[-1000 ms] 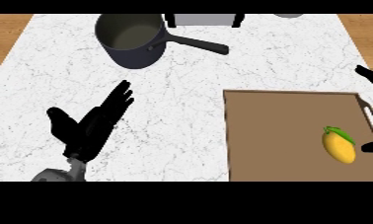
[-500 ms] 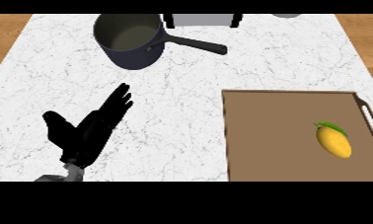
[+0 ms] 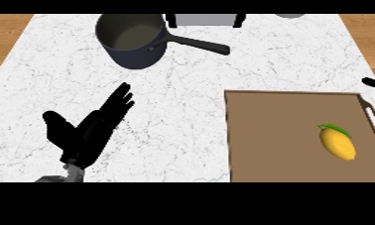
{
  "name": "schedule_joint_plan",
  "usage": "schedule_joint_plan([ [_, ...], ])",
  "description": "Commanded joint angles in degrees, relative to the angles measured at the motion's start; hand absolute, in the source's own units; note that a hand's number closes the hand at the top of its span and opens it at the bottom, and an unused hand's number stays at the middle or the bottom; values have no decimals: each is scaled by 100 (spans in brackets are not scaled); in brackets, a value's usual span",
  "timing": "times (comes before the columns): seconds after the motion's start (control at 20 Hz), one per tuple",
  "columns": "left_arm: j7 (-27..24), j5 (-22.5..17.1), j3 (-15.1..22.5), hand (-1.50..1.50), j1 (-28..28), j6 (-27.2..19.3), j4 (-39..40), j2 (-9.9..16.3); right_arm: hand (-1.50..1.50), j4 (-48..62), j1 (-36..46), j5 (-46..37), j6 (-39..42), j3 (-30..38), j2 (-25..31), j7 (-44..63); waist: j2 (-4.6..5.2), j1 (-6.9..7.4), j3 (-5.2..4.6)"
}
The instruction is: Pick the lemon from the tray and place it in the pot
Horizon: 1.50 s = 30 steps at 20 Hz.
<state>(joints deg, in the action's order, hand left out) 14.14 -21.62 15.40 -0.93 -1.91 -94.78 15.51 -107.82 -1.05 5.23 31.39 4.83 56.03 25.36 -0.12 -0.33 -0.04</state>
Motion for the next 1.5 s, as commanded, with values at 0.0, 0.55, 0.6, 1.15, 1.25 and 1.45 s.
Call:
schedule_joint_plan([
  [0.0, 175, -24, -117, 0, 15, 163, -144, -15, -150, -240, 25, -332, -65, -300, -680, 356, 9, 39, 4],
  [0.55, 122, 214, -324, 0, 44, 311, -55, -223, -150, 265, -299, -2651, -124, -635, -1183, -366, 12, 39, 6],
  [0.6, 609, 237, -238, 0, 1, 80, -436, -269, -150, -36, -447, -2502, -27, -275, -1043, -352, 2, 15, 6],
  [1.15, 371, 502, -430, 0, 324, 522, -425, -394, -150, 491, -285, -3657, 149, -511, -1926, -661, 7, 47, 5],
  [1.25, 182, 547, -485, 0, 131, 577, 48, -642, -150, 602, -26, -3623, 454, -309, -2017, -581, 11, 37, 4],
  [1.45, 302, 595, -501, 0, 257, 624, -265, -623, -150, 1182, -313, -4120, 134, -173, -1869, -1451, 8, 33, 5],
])
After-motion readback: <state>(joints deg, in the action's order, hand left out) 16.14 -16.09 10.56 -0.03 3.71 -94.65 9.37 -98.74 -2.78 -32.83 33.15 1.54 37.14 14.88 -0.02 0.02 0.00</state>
